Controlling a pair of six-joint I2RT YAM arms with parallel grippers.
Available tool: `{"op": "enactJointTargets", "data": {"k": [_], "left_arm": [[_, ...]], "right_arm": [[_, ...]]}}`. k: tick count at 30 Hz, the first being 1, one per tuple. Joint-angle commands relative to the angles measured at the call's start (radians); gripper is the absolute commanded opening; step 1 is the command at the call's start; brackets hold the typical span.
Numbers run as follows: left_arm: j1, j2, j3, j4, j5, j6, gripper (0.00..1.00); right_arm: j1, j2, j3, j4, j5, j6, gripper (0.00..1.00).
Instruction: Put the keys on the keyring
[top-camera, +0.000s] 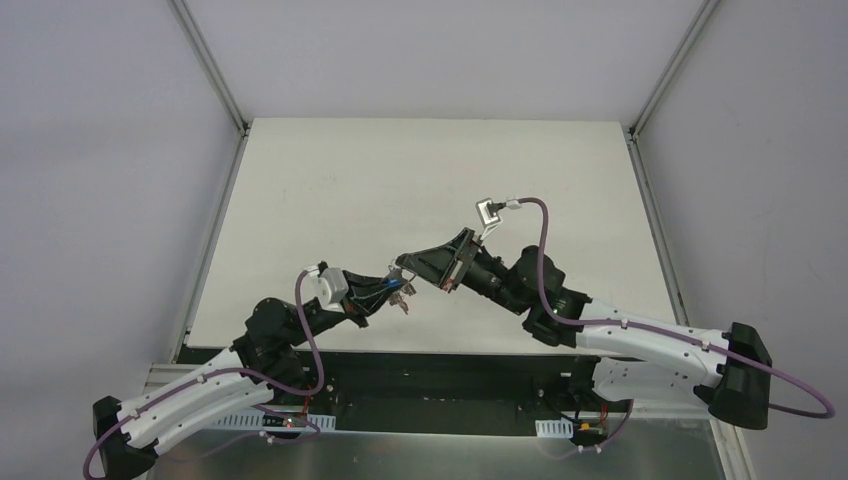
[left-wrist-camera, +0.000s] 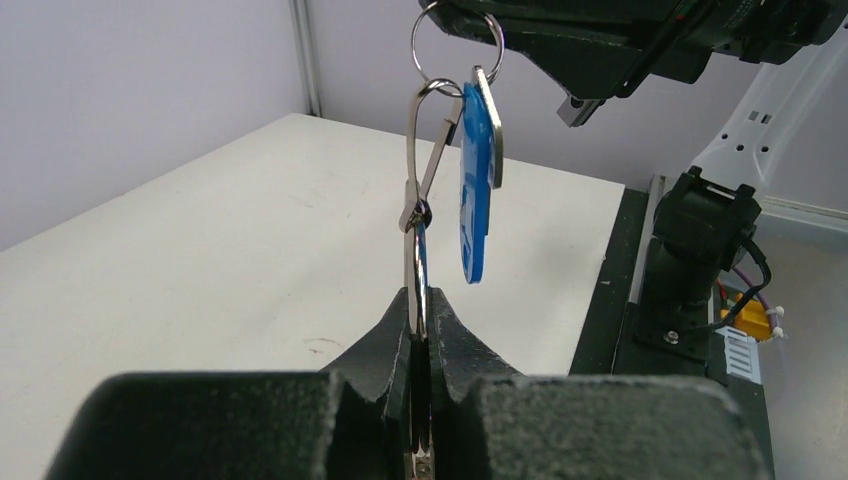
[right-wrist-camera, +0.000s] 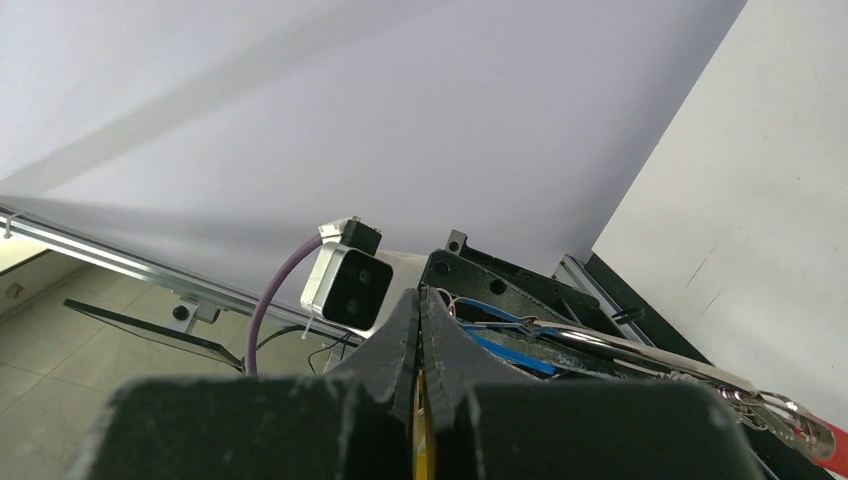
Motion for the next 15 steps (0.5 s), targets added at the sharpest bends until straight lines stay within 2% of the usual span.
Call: {"op": "enactJointTargets", "data": {"k": [1, 13, 15], "left_arm": [[-0.013, 0.001, 0.043, 0.014, -0.002, -0.011, 0.0], [-0.013, 0.052, 0.122, -0.091, -0.138, -0.057, 0.0], [-0.014, 0.077, 0.141, -0.104, -0.15, -0.068, 0.0]], "right_arm": [[0.0, -0.059, 0.029, 0.038, 0.027, -0.025, 0.0], [-0.009, -0.195, -0.033, -0.156, 0.111, -0.043, 0.0], [-0.009, -0.225, -0.042, -0.213, 0.134, -0.053, 0.05]]}}
